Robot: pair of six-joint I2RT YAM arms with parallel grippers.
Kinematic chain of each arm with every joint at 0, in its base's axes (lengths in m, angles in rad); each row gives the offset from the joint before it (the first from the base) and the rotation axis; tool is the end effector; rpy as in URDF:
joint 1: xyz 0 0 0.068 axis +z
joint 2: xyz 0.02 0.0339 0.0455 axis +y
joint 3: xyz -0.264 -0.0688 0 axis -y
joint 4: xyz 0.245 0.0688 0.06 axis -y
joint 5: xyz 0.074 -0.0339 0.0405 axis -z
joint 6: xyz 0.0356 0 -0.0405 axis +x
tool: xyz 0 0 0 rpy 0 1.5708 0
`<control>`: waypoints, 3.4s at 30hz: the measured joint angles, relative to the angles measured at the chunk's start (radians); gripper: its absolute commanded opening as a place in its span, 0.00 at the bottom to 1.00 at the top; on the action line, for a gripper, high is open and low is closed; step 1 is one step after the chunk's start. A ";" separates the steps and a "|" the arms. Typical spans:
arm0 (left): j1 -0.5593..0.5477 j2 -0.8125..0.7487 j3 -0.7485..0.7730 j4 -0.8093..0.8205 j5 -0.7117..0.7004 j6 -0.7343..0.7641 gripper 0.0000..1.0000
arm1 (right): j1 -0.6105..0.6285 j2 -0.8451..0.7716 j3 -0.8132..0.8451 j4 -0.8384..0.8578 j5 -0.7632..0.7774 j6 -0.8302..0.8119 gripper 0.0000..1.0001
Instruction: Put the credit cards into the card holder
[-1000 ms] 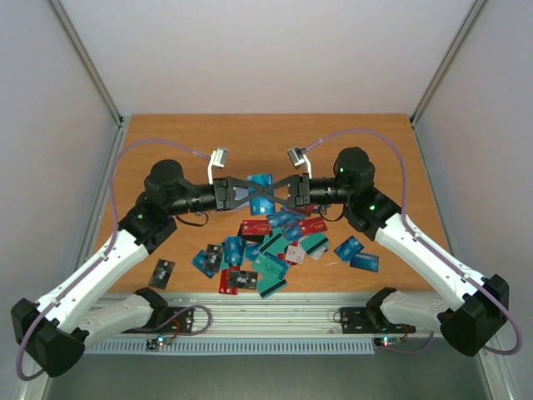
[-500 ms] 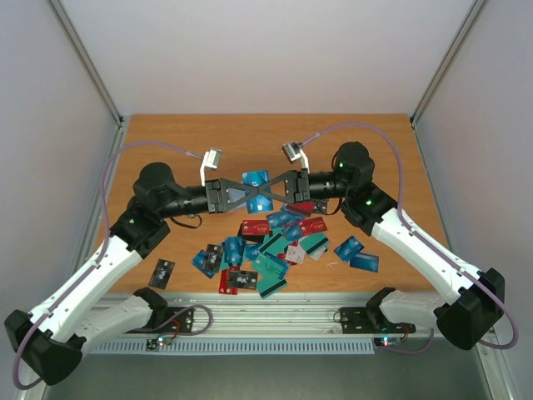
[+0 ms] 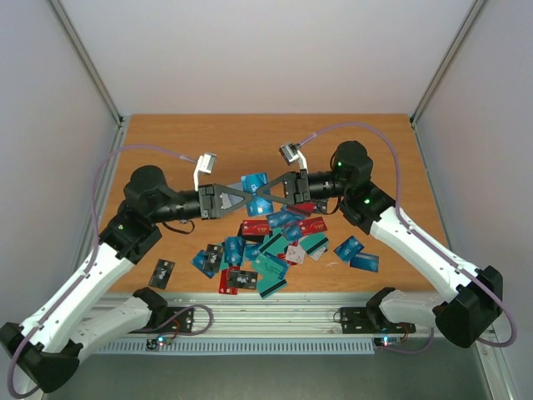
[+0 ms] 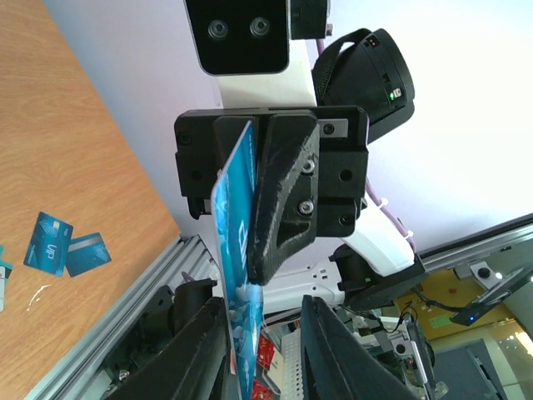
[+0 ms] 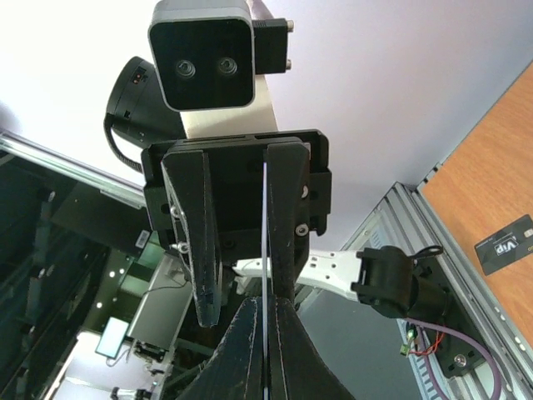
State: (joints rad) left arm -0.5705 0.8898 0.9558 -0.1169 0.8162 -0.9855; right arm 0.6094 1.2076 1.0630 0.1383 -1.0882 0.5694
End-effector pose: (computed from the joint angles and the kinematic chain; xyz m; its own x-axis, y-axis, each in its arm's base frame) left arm 0.1481 -0.1258 0.3896 -0.8425 -0.1378 -0.5208 0.5070 0.1243 -0.8529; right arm 0.2016 0.1792 0.3838 -0.5391 -0.0712 -0.8392 -0.8327 -0.1046 0.5438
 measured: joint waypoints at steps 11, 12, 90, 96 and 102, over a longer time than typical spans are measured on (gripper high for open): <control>0.000 -0.007 0.000 -0.047 0.010 0.014 0.00 | 0.000 0.038 0.000 0.072 -0.050 0.042 0.01; 0.000 -0.005 0.000 -0.051 0.012 0.018 0.00 | 0.000 0.040 0.000 0.081 -0.053 0.045 0.01; 0.486 0.815 -0.171 0.171 -0.011 0.397 0.00 | -0.114 1.281 1.010 -0.987 0.399 -0.536 0.23; 0.486 0.813 -0.181 0.152 -0.035 0.410 0.00 | -0.124 1.290 1.010 -0.988 0.382 -0.537 0.22; 0.486 0.813 -0.181 0.101 -0.067 0.439 0.00 | -0.129 1.295 1.010 -0.986 0.364 -0.537 0.22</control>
State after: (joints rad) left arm -0.0841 1.7031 0.7746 -0.0158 0.7494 -0.5461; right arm 0.4801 2.5023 2.0727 -0.8482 -0.7246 0.0319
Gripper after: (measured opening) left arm 0.022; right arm 0.220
